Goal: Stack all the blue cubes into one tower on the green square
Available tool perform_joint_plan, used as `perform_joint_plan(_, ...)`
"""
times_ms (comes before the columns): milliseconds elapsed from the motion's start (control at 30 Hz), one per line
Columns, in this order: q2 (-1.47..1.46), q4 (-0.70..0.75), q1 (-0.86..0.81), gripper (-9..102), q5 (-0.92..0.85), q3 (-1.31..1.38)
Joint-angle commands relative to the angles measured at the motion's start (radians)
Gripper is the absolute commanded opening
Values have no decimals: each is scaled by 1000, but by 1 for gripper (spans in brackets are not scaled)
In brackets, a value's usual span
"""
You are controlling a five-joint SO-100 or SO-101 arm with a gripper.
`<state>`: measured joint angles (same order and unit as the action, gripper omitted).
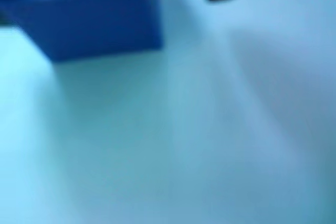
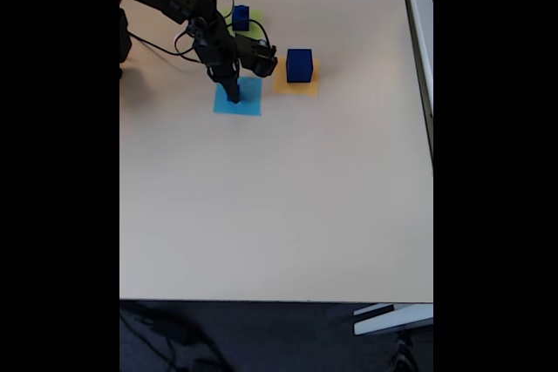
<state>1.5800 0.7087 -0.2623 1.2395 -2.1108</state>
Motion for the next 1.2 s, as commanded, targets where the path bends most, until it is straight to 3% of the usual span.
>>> perform_joint_plan(0, 5, -15, -15, 11, -6, 5)
perform_joint_plan(200, 14, -15, -17, 0, -3, 5)
perform_joint_plan(467, 66, 21, -12, 0, -9, 28)
perform_joint_plan(767, 60, 313, -26, 0, -9, 411)
perform_joint_plan(1167, -95, 339, 87, 0, 190, 746)
